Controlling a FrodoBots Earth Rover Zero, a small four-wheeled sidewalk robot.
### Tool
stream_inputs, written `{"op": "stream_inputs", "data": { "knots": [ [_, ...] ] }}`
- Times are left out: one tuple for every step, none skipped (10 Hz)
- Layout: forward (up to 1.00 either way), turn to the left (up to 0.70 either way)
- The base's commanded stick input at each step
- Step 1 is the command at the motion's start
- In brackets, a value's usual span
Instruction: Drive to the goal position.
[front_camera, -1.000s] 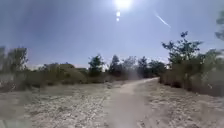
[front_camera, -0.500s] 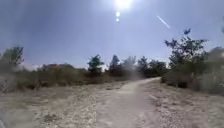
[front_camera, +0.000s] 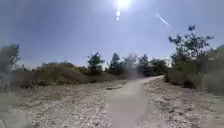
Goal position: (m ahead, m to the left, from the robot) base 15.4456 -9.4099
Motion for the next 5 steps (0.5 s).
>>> {"op": "stream_inputs", "data": {
  "knots": [
    [0.7, 0.0],
    [0.7, -0.07],
    [0.7, -0.14],
    [0.7, -0.14],
    [0.7, -0.14]
  ]
}}
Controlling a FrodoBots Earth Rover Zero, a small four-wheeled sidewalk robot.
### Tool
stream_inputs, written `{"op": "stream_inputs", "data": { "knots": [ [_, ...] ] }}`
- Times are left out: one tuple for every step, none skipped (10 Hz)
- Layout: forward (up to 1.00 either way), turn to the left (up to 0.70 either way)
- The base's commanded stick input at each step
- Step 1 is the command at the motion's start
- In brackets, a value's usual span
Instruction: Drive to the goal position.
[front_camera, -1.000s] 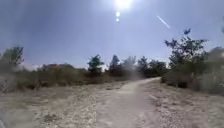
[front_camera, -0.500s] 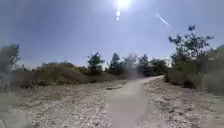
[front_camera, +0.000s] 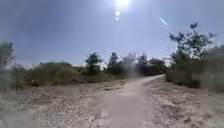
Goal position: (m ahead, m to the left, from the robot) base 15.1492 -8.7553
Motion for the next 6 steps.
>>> {"op": "stream_inputs", "data": {
  "knots": [
    [0.7, -0.14],
    [0.7, -0.14],
    [0.7, -0.14],
    [0.7, -0.14],
    [0.7, -0.14],
    [0.7, -0.14]
  ]
}}
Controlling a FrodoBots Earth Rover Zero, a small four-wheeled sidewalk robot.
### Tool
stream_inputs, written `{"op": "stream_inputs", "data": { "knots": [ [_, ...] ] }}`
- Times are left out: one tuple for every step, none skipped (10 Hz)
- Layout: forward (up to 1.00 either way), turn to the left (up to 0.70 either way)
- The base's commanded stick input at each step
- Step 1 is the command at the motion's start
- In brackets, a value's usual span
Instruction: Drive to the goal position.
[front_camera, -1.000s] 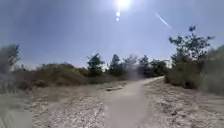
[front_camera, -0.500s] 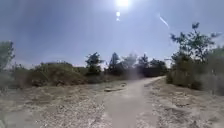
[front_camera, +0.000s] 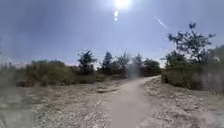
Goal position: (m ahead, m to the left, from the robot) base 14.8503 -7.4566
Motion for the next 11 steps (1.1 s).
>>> {"op": "stream_inputs", "data": {
  "knots": [
    [0.7, -0.14],
    [0.7, -0.08],
    [0.7, 0.0],
    [0.7, 0.0],
    [0.7, 0.0],
    [0.7, 0.0],
    [0.7, 0.0],
    [0.7, 0.0],
    [0.7, 0.0],
    [0.7, 0.0],
    [0.7, 0.0]
  ]
}}
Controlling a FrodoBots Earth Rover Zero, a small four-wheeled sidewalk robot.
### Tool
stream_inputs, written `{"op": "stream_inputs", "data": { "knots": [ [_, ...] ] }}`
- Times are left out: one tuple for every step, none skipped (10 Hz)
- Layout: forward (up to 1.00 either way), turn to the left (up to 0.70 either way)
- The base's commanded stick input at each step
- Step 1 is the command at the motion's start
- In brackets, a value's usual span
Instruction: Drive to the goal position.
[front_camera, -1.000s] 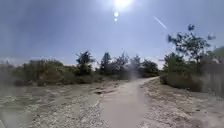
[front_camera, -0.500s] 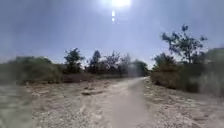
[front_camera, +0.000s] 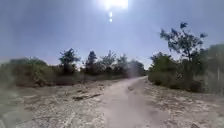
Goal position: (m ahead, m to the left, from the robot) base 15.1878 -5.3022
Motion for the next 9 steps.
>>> {"op": "stream_inputs", "data": {
  "knots": [
    [0.7, 0.0],
    [0.7, 0.0],
    [0.7, 0.0],
    [0.7, 0.0],
    [0.7, 0.0],
    [0.7, 0.0],
    [0.7, 0.0],
    [0.7, 0.0],
    [0.7, 0.0]
  ]
}}
